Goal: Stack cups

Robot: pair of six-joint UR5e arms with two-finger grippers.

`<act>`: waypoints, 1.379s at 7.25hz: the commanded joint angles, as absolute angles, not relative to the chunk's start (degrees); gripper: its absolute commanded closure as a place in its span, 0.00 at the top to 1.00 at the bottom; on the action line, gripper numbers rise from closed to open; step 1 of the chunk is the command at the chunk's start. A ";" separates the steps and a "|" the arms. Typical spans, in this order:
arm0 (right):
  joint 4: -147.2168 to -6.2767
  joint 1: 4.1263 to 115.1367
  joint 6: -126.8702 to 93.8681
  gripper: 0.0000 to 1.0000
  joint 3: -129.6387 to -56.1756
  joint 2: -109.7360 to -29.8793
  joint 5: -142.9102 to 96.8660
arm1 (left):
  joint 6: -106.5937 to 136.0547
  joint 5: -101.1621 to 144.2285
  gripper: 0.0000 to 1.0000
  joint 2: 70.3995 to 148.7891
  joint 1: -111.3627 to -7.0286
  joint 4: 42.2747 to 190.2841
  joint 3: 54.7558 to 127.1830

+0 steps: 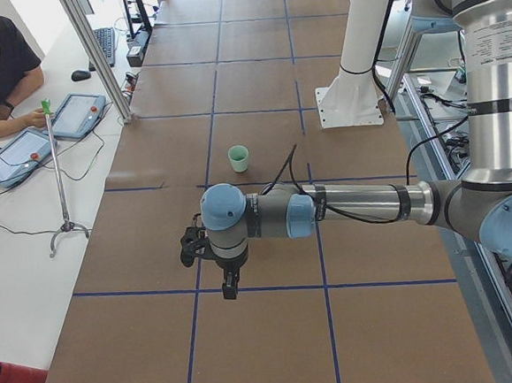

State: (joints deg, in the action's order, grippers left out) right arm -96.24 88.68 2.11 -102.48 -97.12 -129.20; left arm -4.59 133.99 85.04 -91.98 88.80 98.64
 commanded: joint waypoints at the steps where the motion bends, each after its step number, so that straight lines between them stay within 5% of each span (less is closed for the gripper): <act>1: -96.24 88.59 2.11 1.00 -102.48 -97.12 -129.29 | -4.14 134.82 1.00 85.34 -91.59 88.77 99.05; 10: -96.24 88.68 2.11 1.00 -102.39 -97.12 -129.20 | 4.32 137.99 1.00 85.25 -84.51 94.98 97.64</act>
State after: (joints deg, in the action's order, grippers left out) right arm -96.24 88.68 2.11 -102.42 -97.12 -129.23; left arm -1.92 137.53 84.78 -88.53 91.88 97.71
